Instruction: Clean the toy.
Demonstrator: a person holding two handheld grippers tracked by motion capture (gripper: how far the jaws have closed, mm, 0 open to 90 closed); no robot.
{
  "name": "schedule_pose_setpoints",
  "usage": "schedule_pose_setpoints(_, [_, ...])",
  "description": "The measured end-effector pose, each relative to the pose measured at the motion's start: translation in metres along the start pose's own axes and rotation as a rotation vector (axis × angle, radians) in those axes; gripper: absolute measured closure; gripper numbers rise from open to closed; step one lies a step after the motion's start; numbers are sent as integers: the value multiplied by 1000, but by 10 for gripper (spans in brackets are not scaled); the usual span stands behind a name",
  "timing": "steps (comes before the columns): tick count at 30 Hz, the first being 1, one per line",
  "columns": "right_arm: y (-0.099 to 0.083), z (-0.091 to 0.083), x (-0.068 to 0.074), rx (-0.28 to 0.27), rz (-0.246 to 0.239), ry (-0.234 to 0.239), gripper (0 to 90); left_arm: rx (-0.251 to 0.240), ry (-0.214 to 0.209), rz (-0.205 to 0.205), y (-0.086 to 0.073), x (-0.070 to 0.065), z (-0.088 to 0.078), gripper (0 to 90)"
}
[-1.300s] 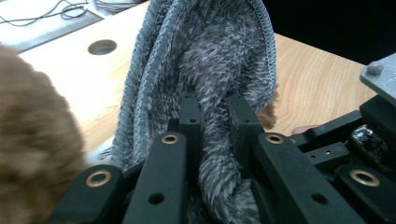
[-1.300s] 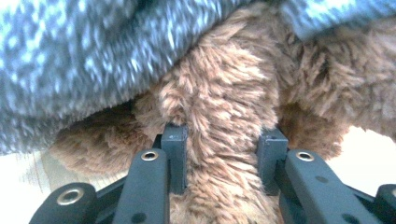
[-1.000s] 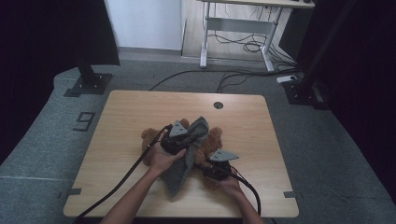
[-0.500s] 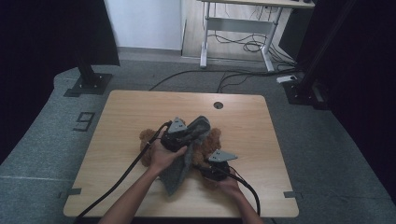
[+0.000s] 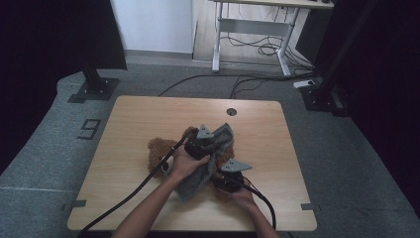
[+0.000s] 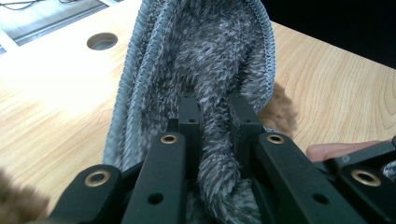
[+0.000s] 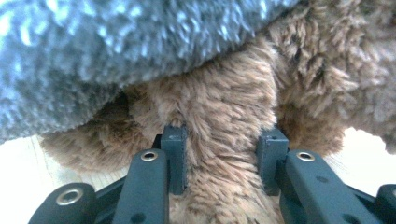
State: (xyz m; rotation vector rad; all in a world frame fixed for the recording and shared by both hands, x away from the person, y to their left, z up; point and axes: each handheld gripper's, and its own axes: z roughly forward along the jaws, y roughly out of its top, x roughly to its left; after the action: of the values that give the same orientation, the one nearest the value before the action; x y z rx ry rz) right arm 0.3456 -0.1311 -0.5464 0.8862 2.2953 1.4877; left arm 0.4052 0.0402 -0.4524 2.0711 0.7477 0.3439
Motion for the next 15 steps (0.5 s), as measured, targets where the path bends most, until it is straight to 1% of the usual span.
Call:
schedule_pose_setpoints(4, [0,0,-1,5,0,-4,638,-19,13,-4,-9,5,-13,786])
schedule_pose_setpoints(7, [0,0,-1,7,4,-8,637,-37,22,-4,-17,7,-22,787])
schedule_pose_setpoints(11, [-1,1,-2,6,16,-11,637,-57,41,-13,-26,13,-36,788])
schedule_pose_setpoints(13, [-1,1,-3,4,19,-9,637,-65,61,-23,-31,19,-46,788])
schedule_pose_setpoints(15, [-1,1,-3,3,22,-10,636,-60,87,-23,-39,24,-52,789])
